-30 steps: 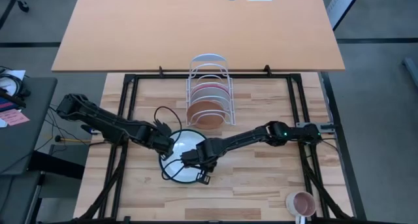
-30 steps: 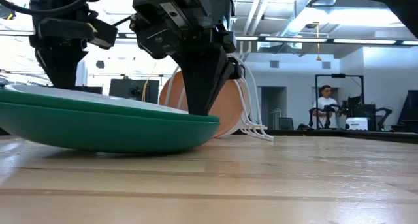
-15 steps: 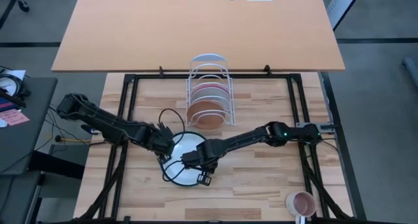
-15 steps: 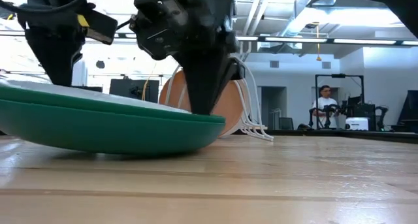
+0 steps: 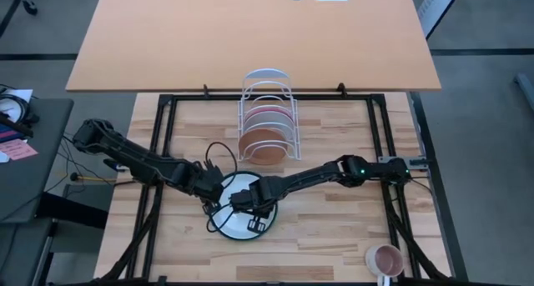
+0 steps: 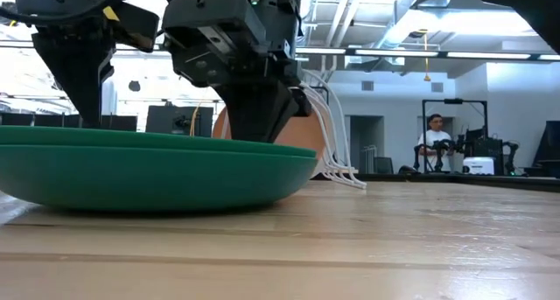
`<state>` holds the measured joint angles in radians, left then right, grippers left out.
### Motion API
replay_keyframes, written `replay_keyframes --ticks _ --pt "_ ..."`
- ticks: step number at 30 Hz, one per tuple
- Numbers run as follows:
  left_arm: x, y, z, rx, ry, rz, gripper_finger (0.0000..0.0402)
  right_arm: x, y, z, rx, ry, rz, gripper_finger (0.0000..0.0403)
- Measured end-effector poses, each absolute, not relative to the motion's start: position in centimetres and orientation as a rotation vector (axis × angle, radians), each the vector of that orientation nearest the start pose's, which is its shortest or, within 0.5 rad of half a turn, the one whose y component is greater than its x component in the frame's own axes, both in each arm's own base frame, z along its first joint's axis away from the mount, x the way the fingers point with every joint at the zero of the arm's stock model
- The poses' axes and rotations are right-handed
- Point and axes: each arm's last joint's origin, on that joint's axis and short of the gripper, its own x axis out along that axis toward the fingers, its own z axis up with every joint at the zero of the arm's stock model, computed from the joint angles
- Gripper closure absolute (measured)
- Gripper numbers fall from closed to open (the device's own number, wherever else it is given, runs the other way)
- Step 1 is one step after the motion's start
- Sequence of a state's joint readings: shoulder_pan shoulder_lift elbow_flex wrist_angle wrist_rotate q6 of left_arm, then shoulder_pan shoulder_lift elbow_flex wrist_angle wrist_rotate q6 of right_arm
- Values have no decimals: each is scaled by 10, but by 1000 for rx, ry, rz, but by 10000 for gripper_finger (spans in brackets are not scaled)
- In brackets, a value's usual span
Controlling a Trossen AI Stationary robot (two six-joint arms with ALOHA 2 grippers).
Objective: Sort dishes
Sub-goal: Put the white plate on the dish rack
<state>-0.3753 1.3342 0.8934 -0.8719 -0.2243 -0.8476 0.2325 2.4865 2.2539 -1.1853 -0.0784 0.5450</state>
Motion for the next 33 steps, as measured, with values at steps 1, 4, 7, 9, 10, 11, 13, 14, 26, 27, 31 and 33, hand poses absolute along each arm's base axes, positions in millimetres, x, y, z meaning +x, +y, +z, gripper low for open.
replay_keyframes --ticks 1,4,7,9,10,11,13,14,26,27,31,33 --pt "216 -79 217 -333 1186 404 311 481 116 171 345 1452 -147 399" --pt "214 -83 217 -303 1159 421 311 477 116 182 377 1487 -212 399" --pt "213 -87 217 -292 1143 427 311 476 118 196 395 1453 -285 399" --pt "212 -90 218 -285 1136 423 311 474 119 199 402 1441 -336 399" --pt "211 -91 218 -279 1134 419 311 473 119 198 412 1443 -364 399" --pt "211 -93 218 -275 1132 413 311 472 118 198 417 1451 -391 399" --pt "209 -96 218 -268 1131 402 311 468 117 196 412 1486 -438 397" --pt "209 -97 218 -264 1130 397 311 466 115 193 412 1503 -459 395" --pt "208 -104 219 -258 1083 399 311 464 96 181 433 1522 -594 347" --pt "208 -104 219 -261 1081 399 311 464 97 181 436 1524 -601 344" --pt "209 -105 217 -263 1077 399 311 460 99 181 431 1548 -624 336" --pt "210 -105 217 -263 1078 399 311 459 101 182 426 1555 -626 336"
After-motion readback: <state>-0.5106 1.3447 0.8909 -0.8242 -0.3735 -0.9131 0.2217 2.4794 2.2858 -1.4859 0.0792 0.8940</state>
